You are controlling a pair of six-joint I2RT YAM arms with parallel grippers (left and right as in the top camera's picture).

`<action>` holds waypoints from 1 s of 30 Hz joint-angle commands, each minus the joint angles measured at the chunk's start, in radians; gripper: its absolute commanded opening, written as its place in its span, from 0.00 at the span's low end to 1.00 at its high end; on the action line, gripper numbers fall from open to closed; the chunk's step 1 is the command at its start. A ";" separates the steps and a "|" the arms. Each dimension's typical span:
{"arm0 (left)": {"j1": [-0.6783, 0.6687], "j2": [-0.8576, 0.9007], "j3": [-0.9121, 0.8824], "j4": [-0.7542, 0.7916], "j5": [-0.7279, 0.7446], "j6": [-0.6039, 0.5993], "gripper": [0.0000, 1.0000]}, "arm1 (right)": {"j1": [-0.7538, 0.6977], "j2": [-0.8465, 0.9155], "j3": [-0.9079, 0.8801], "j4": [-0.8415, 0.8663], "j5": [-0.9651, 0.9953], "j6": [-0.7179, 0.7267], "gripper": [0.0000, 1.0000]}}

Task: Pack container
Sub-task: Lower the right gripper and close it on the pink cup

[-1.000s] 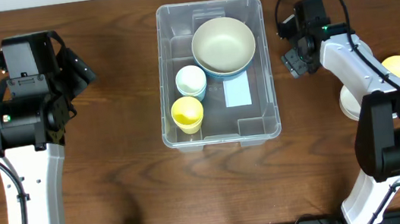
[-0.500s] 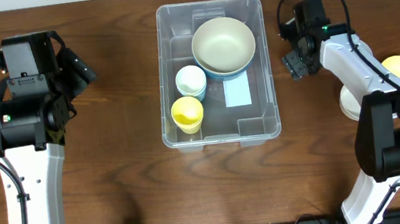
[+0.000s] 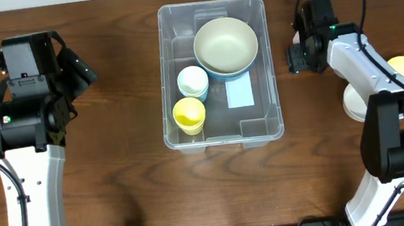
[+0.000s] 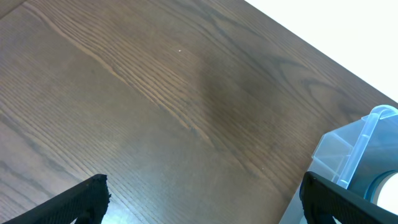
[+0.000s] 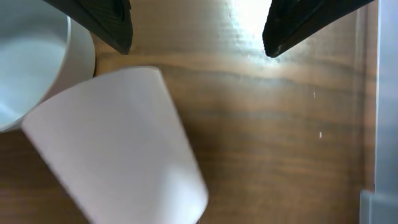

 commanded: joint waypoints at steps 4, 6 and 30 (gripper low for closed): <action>0.003 0.005 0.012 -0.002 -0.016 -0.002 0.98 | -0.034 -0.031 -0.073 0.081 -0.076 0.077 0.70; 0.003 0.005 0.012 -0.002 -0.016 -0.002 0.98 | -0.037 -0.031 -0.097 0.108 -0.085 0.077 0.70; 0.003 0.005 0.012 -0.002 -0.016 -0.002 0.98 | -0.037 -0.031 -0.312 0.656 -0.225 0.088 0.01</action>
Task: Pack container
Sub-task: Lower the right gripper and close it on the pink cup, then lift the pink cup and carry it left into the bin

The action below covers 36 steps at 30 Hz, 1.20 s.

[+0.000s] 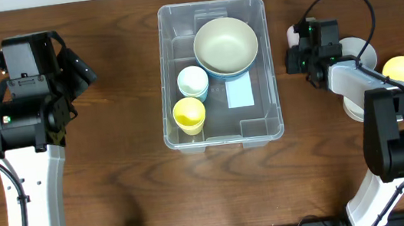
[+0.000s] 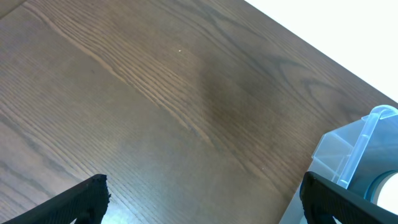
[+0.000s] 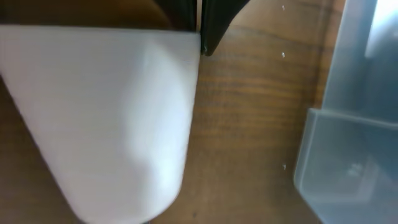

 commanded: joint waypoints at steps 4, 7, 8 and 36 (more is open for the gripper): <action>0.003 0.005 0.012 -0.002 -0.016 -0.002 0.98 | -0.004 -0.029 -0.006 0.036 -0.037 0.001 0.01; 0.003 0.005 0.012 -0.002 -0.016 -0.002 0.98 | -0.004 -0.031 -0.005 0.038 -0.049 -0.032 0.01; 0.003 0.005 0.012 -0.002 -0.016 -0.002 0.98 | -0.003 -0.036 -0.005 0.036 -0.049 -0.041 0.01; 0.003 0.005 0.012 -0.002 -0.016 -0.002 0.98 | 0.049 -0.633 0.075 -0.591 0.023 -0.275 0.01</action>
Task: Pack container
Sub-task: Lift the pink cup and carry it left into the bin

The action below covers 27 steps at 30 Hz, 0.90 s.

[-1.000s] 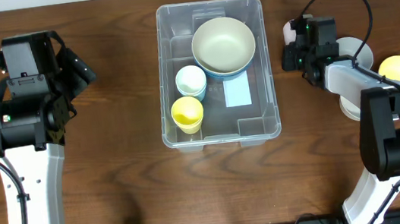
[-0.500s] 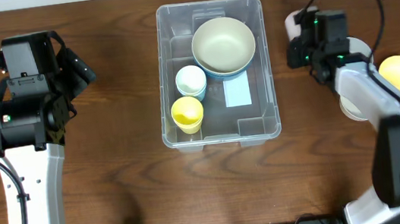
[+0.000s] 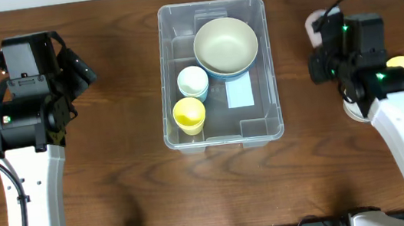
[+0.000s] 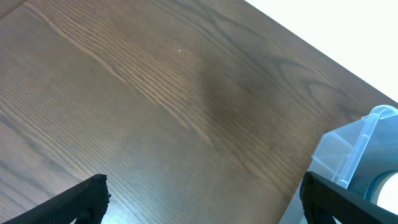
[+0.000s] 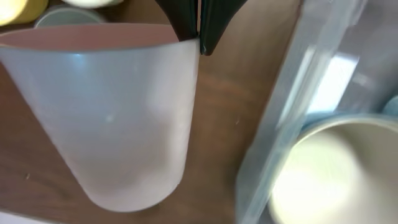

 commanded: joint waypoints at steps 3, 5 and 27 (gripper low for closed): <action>0.003 0.005 0.012 -0.002 -0.016 -0.002 0.98 | 0.063 -0.047 0.182 -0.167 -0.076 -0.029 0.01; 0.003 0.005 0.012 -0.002 -0.016 -0.002 0.98 | 0.094 -0.038 0.269 -0.252 -0.079 -0.029 0.01; 0.003 0.005 0.012 -0.002 -0.016 -0.002 0.98 | 0.336 0.303 0.880 -0.813 -0.074 0.048 0.01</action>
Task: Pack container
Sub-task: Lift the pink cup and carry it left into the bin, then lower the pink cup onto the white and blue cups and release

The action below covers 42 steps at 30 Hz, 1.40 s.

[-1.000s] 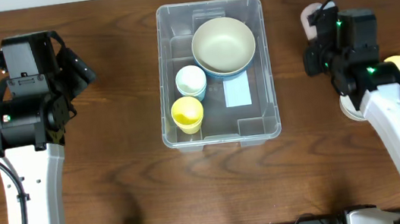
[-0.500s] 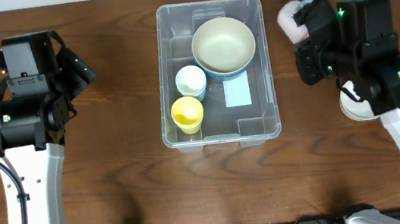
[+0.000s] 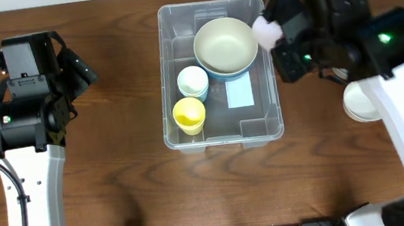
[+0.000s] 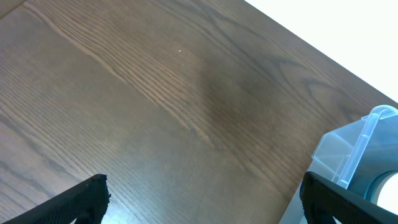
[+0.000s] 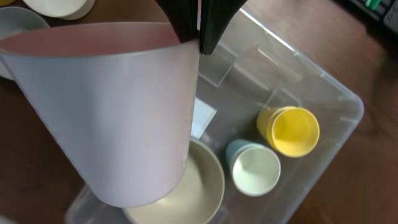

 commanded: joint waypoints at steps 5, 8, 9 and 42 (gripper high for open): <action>0.003 0.005 0.012 -0.002 -0.016 -0.002 0.98 | 0.079 0.123 0.080 -0.042 0.008 -0.029 0.01; 0.003 0.005 0.012 -0.002 -0.016 -0.002 0.98 | 0.116 0.156 0.095 -0.062 0.047 -0.056 0.01; 0.003 0.005 0.012 -0.002 -0.016 -0.002 0.98 | 0.133 0.166 0.097 -0.065 0.056 -0.076 0.01; 0.003 0.005 0.012 -0.002 -0.016 -0.002 0.98 | 0.408 0.380 0.098 0.024 0.341 -0.336 0.01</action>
